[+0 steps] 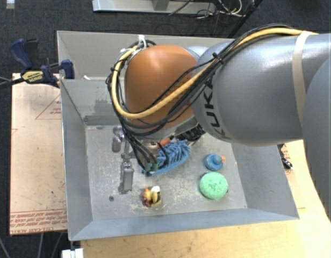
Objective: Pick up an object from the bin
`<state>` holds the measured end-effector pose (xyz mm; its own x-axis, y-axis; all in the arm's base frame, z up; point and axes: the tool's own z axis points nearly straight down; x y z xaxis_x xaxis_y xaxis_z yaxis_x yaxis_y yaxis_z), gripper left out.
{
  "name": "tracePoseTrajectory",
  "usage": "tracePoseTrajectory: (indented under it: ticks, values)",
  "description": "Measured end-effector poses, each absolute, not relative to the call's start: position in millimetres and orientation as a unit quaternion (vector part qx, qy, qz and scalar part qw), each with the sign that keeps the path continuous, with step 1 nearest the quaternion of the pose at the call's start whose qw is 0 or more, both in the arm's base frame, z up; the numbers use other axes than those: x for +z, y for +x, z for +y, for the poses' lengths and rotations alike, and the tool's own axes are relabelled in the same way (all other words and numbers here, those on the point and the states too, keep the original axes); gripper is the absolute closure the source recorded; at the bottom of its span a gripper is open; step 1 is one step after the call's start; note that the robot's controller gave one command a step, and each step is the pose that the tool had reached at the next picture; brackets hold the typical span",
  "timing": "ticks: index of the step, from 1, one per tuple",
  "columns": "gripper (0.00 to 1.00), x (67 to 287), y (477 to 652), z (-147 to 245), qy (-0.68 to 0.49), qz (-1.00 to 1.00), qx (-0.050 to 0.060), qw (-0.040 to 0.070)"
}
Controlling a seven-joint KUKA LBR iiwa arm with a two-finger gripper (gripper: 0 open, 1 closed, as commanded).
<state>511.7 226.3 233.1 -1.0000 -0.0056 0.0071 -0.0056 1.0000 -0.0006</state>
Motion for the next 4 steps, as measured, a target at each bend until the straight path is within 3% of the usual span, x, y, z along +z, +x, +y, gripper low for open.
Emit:
tracePoseTrajectory:
  ticks: [1, 2, 4]
  values:
    - [0.0, 237.8, 513.4, 225.1, 0.001, -1.0, -0.001, 0.0]
    - [0.0, 226.6, 503.6, 209.8, -0.024, -1.0, -0.002, -0.001]
    - [0.0, 163.0, 496.7, 157.7, -0.043, -0.999, -0.002, -0.002]
